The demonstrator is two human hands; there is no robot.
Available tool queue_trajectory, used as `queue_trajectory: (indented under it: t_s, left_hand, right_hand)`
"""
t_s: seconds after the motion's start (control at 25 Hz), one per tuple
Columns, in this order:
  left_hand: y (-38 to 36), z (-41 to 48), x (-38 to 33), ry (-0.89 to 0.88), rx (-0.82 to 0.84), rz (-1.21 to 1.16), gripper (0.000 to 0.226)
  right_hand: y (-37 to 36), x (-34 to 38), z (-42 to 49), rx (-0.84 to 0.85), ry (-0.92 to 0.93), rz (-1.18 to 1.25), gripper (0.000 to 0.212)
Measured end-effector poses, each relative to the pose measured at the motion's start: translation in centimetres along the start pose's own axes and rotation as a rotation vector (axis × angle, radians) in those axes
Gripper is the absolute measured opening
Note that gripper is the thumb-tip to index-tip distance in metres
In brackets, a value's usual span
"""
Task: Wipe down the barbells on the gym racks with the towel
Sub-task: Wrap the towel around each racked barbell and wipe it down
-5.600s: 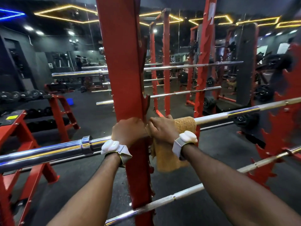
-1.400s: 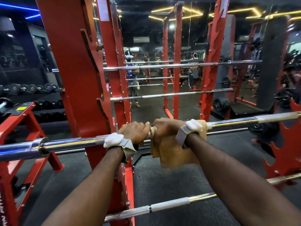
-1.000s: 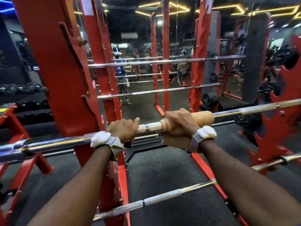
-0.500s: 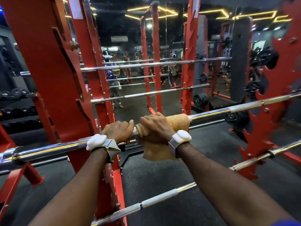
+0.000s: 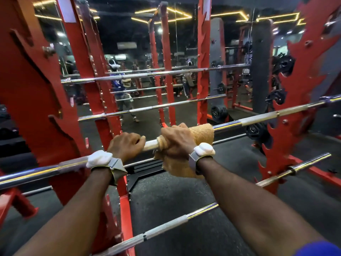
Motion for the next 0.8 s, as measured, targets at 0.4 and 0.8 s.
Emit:
queue_trajectory:
  t_s: [0.4,0.8]
  left_hand:
    - [-6.0,6.9,-15.7,0.077,0.267,-0.091,0.040]
    - [-6.5,7.5,-15.6,0.153,0.239,0.132,0.031]
  right_hand:
    - [-0.9,-13.1,-4.1,-0.074,0.101,0.052,0.051]
    - [-0.1,-17.5,-5.6,-0.087,0.080,-0.009,0.040]
Point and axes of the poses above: each hand's wrist, its own z-axis towards the middle knuckle, its own y-axis out of the back of the hand, x = y × z, the point moved 7 cm from there along z, towards the middle knuckle, and after that the axes turned 1 degree about y, right-handed, at the moved point
